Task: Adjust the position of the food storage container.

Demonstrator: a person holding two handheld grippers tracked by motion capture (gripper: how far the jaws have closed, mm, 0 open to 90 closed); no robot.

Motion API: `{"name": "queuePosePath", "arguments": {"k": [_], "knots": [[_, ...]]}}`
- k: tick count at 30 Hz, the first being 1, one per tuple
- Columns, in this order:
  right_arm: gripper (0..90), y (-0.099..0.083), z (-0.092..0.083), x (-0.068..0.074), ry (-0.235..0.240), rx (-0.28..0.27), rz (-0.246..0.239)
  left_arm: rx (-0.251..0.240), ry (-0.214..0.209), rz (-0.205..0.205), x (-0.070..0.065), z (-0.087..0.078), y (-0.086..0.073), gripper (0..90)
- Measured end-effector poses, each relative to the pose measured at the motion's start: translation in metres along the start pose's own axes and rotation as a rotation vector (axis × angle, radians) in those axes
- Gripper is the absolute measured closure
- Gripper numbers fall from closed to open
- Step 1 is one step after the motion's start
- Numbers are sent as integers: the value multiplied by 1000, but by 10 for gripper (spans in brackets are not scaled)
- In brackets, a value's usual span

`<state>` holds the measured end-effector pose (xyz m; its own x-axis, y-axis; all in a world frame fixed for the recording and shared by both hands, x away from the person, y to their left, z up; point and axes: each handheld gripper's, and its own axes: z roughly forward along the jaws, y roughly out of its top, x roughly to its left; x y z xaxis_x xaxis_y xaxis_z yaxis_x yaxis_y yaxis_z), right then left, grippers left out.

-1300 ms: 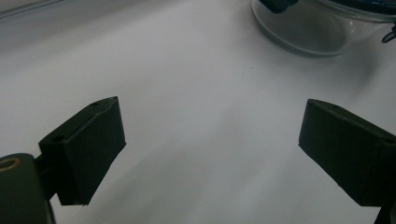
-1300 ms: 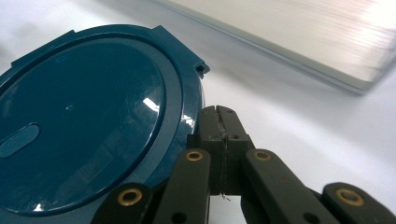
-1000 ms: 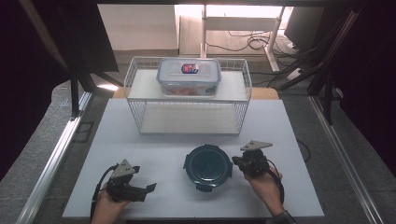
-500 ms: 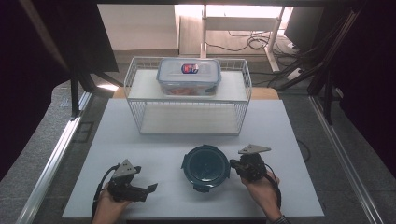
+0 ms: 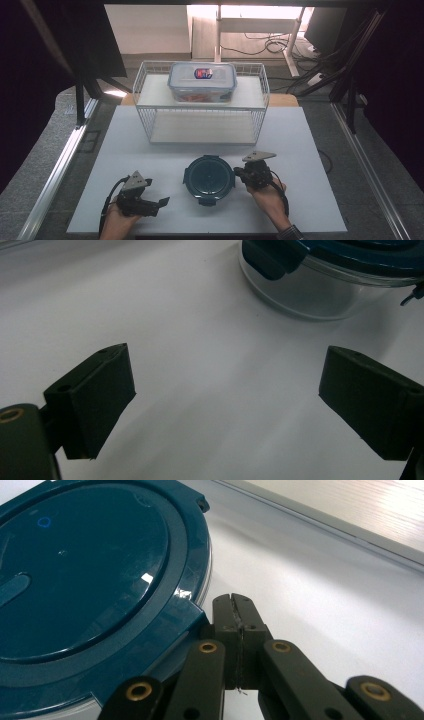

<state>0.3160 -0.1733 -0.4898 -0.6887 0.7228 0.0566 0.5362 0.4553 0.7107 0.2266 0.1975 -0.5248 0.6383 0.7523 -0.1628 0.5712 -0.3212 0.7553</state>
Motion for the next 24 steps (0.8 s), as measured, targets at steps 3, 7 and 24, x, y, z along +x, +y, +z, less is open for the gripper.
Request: {"name": "queuePosePath", "arguments": {"k": [3, 7, 24], "knots": [[887, 0, 0, -3, 21, -2, -10, 3, -4, -13, 3, 0, -2, 74], [780, -3, -11, -4, -8, -34, -43, 2, -17, -25, 5, -3, -4, 99], [16, -43, -55, 3, 138, -161, -54, 3, -1, 13, -3, -8, -11, 65]]}}
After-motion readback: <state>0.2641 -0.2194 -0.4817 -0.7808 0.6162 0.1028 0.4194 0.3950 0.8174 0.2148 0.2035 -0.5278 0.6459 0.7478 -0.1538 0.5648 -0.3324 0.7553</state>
